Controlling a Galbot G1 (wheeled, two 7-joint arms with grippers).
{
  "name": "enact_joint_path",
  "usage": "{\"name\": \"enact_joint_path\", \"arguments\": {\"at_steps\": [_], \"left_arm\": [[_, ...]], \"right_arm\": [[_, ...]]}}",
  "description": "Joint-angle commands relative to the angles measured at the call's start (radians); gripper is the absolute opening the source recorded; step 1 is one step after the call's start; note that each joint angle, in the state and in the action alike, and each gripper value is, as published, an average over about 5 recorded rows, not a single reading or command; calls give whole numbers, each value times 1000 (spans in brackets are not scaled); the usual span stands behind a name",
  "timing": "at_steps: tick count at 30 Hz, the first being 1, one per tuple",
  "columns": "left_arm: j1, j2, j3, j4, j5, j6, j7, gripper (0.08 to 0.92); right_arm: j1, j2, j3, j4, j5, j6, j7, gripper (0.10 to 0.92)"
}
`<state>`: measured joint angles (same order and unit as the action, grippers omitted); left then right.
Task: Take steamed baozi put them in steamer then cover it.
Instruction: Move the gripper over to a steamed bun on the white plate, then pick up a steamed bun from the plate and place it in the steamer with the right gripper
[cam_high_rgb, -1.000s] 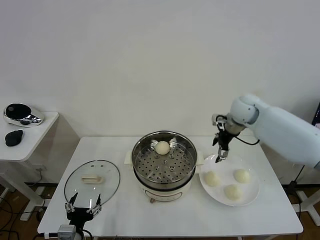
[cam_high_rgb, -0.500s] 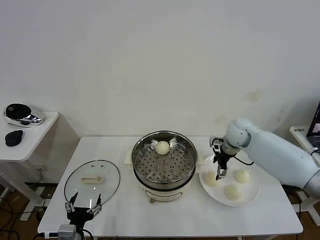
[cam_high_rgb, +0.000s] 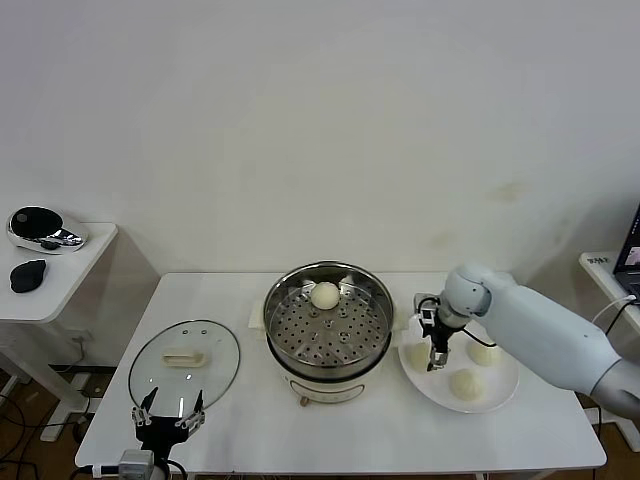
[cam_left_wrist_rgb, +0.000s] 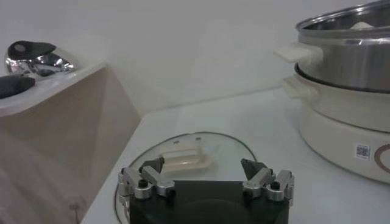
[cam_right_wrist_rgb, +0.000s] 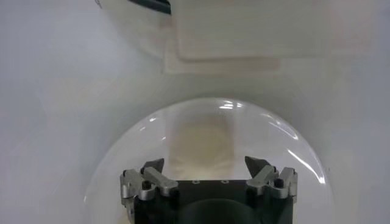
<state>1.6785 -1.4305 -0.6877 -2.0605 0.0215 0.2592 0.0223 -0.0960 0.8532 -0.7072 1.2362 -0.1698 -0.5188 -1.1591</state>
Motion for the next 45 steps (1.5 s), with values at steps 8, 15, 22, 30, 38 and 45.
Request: {"name": "enact_joint_path", "arguments": {"at_steps": [8,15,22,30,38,45], "left_arm": [[0,1,3,5,4,-1,2,823],[-1,2,4,10,4,-1,2,823],[-2,1,8,10,5,-1,1,823],[-8,1,11,13,6,-1,1,823],[-31,4,20,27,12,-1,-2,823],[-48,3,28,20,13,4,-1,823]], "right_arm": [[-24,11,10,-16,-17,8,27,812],[-30,10,19,-19,-15,8,38,649],[-34,8,34,-25,-11,3,43,525],[29,-54,40,9,17,-3,17,501],[454,-155,-204,79,190,-11,-48,502],[775,-35,-375,54,374,-34,-114,508]]}}
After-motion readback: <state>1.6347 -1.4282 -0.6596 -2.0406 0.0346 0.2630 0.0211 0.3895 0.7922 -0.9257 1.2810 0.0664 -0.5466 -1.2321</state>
